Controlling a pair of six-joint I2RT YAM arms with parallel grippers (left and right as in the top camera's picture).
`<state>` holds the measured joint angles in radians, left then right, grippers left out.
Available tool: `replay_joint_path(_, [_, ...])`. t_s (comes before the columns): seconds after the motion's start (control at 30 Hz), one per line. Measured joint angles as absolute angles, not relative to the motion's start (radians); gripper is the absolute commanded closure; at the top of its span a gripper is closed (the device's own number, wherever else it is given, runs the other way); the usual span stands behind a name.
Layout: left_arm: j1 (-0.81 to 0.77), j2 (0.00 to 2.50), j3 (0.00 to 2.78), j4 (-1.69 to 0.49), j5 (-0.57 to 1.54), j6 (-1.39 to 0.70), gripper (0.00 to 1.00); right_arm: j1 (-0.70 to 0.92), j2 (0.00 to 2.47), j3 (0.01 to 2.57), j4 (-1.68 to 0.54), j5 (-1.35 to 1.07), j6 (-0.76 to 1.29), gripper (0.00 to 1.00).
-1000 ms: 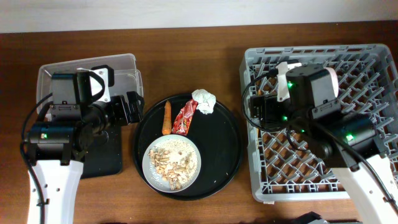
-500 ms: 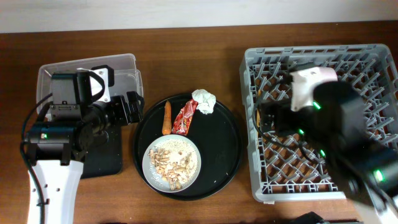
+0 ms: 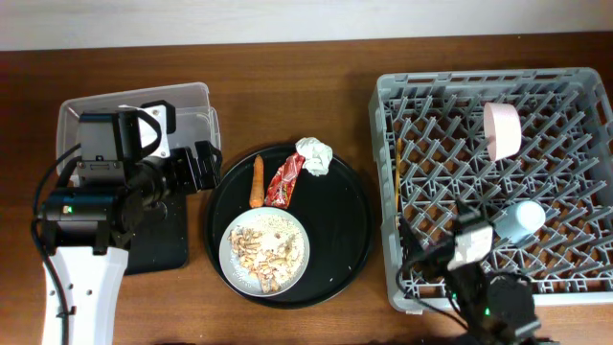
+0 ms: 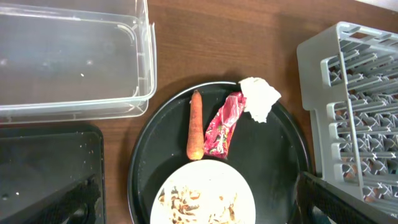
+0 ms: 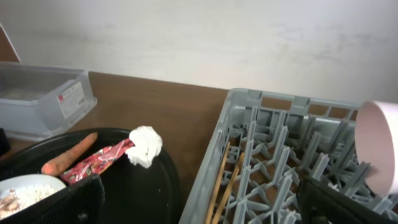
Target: Sort waste into correct bins and load items into the dishwasher rack
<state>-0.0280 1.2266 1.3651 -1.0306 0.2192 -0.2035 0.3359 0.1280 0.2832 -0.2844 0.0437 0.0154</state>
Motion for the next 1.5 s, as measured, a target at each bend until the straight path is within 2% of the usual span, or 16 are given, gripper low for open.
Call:
replay_joint_path(0.07, [-0.028, 1.227, 1.365, -1.031, 0.219, -0.204, 0.01, 0.332, 0.034, 0.228, -0.276, 0.041, 0.014, 0.02])
replay_joint_path(0.33, [-0.028, 1.227, 1.365, -1.032, 0.219, -0.204, 0.01, 0.314, 0.017, 0.139, -0.241, 0.032, 0.014, 0.02])
replay_joint_path(0.5, [-0.028, 1.227, 1.365, -1.031, 0.219, -0.204, 0.01, 0.314, 0.015, 0.039, -0.106, 0.032, 0.015, 0.02])
replay_joint_path(1.17, [-0.028, 1.227, 1.365, -1.032, 0.220, -0.204, 0.01, 0.314, 0.014, 0.016, -0.078, 0.032, 0.015, 0.02])
replay_joint_path(1.3, [-0.027, 1.227, 1.365, -1.013, 0.311, -0.248, 0.01, 0.314, 0.014, 0.016, -0.078, 0.032, 0.015, 0.02])
replay_joint_path(1.43, [-0.076, 1.243, 1.365, -0.878, 0.375, -0.291, 0.01, 0.314, 0.014, 0.015, -0.077, 0.032, 0.015, 0.02])
replay_joint_path(1.5, [-0.157, 1.285, 1.367, -0.854, 0.359, -0.300, 0.01, 0.314, 0.014, 0.015, -0.077, 0.032, 0.015, 0.02])
